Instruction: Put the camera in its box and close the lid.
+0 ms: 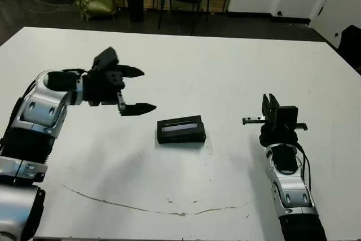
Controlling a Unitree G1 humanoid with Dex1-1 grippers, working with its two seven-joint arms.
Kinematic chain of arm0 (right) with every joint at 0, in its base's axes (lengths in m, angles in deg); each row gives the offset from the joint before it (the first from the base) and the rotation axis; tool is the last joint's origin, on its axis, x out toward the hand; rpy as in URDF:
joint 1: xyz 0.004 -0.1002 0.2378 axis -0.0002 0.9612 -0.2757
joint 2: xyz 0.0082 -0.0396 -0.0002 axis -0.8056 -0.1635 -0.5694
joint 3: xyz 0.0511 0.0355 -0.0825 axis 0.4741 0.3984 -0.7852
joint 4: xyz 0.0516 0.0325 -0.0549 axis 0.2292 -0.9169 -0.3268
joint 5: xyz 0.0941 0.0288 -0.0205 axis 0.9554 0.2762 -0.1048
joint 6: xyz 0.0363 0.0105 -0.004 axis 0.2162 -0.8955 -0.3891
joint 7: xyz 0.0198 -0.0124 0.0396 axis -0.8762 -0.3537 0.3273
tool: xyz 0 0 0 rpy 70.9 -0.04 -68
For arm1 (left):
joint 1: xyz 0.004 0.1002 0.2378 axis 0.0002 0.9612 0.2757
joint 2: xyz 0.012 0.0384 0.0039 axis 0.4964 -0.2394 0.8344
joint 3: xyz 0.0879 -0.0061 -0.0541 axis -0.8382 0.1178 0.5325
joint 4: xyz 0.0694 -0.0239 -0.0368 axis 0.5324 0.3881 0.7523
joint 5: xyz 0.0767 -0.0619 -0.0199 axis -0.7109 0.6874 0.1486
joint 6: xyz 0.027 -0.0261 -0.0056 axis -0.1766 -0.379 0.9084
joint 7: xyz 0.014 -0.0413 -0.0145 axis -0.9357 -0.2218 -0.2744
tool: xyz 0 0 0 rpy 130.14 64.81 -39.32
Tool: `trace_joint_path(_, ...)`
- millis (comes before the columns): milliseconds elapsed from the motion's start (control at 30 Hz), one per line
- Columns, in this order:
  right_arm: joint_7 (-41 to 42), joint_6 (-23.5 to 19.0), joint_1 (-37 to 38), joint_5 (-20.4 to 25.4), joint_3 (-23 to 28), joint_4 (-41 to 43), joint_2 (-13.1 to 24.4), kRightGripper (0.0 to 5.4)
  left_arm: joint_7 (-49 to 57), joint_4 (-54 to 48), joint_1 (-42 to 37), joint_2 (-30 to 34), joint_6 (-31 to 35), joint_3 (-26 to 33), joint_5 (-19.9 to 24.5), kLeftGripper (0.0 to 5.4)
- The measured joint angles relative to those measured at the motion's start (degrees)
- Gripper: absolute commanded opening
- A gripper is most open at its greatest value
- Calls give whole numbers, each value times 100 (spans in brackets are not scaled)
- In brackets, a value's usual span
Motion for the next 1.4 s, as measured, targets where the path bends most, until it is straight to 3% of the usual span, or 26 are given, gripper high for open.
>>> trace_joint_path(367, 90, 87, -14, 81, 64, -121, 53, 0, -293, 322, 390, -285, -838, 43, 321, 539)
trace_joint_path(800, 90, 147, -23, 120, 116, -238, 70, 0, -378, 1258, 298, -697, -2053, -301, -165, 539)
trace_joint_path(1133, 86, -127, -16, 43, 121, 18, 76, 0, -284, 1993, 107, -948, -2183, -387, -384, 539)
trace_joint_path(1400, 93, 45, -17, 69, 145, -127, 76, 0, -366, 2432, 54, -1081, -2007, -413, -451, 539)
